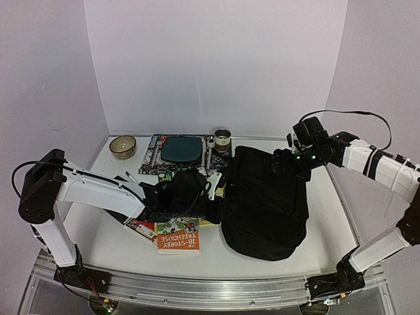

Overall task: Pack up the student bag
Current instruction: Put down the student bag at the center of the board.

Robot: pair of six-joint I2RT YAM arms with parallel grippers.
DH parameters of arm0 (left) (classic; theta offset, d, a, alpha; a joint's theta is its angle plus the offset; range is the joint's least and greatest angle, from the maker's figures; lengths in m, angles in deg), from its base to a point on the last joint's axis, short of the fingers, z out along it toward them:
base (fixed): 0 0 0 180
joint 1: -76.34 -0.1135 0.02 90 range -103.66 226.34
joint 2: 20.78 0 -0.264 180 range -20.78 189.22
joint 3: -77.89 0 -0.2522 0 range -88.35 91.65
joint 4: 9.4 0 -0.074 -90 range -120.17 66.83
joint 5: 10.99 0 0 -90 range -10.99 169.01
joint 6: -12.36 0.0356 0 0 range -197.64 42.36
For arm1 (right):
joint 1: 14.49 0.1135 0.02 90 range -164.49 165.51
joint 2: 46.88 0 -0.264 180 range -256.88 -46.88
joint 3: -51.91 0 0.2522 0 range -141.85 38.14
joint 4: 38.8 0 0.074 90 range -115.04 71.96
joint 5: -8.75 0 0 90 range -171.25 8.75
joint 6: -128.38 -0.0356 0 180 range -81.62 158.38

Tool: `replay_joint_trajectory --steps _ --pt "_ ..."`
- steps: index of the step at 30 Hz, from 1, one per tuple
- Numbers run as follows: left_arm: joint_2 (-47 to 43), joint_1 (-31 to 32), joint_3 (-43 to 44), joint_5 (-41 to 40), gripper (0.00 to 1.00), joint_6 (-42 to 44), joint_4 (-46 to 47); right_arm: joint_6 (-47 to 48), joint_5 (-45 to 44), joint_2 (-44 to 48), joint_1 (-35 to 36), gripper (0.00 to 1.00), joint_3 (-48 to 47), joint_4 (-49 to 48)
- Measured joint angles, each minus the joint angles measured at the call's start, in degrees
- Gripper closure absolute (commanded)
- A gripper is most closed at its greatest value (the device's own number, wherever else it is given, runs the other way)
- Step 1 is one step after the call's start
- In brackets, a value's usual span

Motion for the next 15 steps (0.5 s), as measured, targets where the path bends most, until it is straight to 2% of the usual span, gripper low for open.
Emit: replay_joint_trajectory --steps 11,15 --pt "-2.9 -1.9 -1.7 2.9 1.0 2.8 -8.0 9.6 4.7 -4.6 -14.6 0.09 7.2 0.7" --pt "-2.9 -2.5 -1.7 2.9 1.0 3.7 -10.0 9.9 7.8 -6.5 -16.5 0.16 10.9 -1.8"
